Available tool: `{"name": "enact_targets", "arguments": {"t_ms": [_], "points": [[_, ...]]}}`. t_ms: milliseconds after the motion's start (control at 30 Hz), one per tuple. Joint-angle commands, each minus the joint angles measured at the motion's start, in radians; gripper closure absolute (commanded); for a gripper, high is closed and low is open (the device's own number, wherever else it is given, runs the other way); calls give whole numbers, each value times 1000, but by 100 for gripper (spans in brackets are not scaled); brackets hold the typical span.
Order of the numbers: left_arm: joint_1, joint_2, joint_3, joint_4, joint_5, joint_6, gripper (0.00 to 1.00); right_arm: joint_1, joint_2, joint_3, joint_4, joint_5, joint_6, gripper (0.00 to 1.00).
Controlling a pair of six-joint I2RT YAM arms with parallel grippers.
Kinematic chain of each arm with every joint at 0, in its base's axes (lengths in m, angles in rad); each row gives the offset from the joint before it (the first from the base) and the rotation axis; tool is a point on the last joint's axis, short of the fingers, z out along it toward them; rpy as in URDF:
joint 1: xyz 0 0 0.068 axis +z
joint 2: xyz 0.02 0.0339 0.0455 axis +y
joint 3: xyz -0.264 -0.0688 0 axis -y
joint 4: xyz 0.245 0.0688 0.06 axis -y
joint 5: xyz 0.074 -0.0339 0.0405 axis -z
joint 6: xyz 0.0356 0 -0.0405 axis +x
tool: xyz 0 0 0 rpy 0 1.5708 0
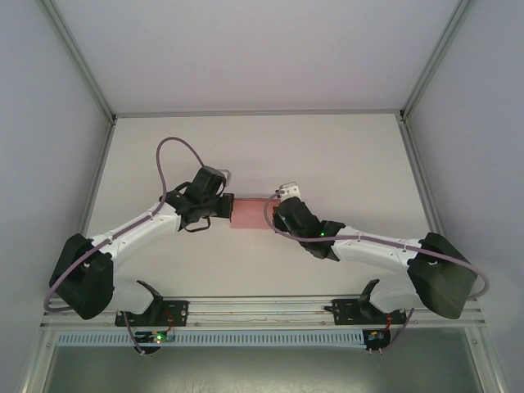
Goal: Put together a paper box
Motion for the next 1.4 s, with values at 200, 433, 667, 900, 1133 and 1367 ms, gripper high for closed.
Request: {"name": "enact_targets", "arguments": {"t_ms": [200, 433, 667, 900, 1133, 1367], "points": [[-33, 62, -79, -96, -36, 2, 100, -61, -24, 82, -89, -195, 54, 31], [-58, 12, -124, -51, -61, 1, 100, -105, -50, 94, -47, -180, 118, 21], [-70, -60, -192, 0, -107, -2, 100, -138, -42, 95, -1, -155, 219, 19], [-83, -72, -221, 47, -116, -7, 100, -161, 4, 54, -11, -162, 318, 25], [-90, -76, -213, 51, -109, 18, 100, -173, 74, 5, -52, -212, 394, 35], [-92, -102, -183, 17, -58, 18, 85, -169, 88, -87, -6, -280, 498, 45]]}}
